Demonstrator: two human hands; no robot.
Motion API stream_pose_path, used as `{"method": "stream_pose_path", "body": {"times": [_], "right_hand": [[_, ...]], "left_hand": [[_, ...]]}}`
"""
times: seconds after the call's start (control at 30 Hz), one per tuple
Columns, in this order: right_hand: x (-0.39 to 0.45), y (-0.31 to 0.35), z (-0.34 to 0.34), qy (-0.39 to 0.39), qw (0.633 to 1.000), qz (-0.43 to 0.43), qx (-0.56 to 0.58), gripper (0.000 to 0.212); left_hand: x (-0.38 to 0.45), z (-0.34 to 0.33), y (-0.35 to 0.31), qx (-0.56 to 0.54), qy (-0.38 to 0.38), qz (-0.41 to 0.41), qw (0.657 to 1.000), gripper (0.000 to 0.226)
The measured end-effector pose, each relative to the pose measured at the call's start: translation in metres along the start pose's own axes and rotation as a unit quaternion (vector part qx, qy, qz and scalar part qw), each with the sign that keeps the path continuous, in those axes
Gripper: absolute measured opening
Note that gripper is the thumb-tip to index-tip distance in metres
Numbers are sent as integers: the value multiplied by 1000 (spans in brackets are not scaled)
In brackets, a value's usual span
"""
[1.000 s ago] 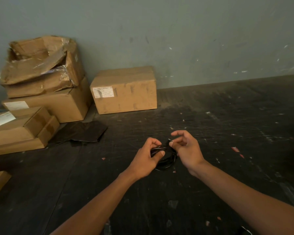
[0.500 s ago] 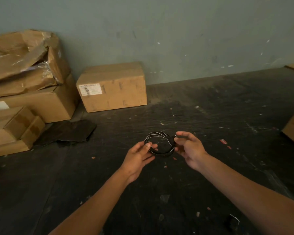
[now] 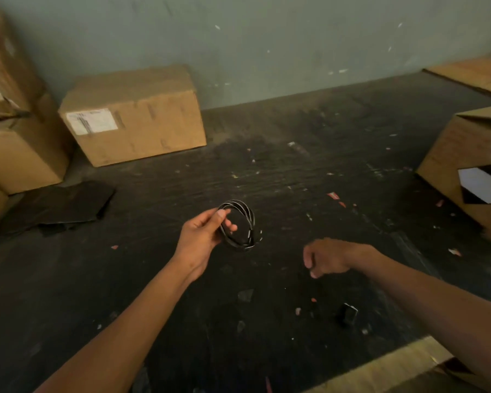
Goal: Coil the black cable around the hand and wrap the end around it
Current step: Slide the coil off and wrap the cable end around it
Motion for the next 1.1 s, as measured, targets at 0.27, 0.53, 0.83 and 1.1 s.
{"method": "stream_pose_path", "body": {"times": [0.27, 0.53, 0.83, 1.1], "right_hand": [[-38, -44, -59, 174, 969, -174, -2, 52], [-17, -29, -78, 157, 979, -126, -22, 31], [3, 43, -24, 34, 987, 18, 158, 19], [2, 114, 77, -187, 878, 118, 424, 18]], "left_hand": [[0, 4, 21, 52, -9, 36, 998, 25], [-2, 11, 19, 136, -8, 27, 990, 30], [-12, 16, 8, 254, 2, -12, 967, 32], [-17, 10, -14, 331, 5, -44, 942, 30]]}}
Point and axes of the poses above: each hand's wrist, its own x-axis towards the middle knuckle, its own z-axis out of the back of the hand, y = z × x, the point moved 9 cm from there along x, towards the middle knuckle, and after that the axes turned 5 degrees about -x, right-handed, at the moved point
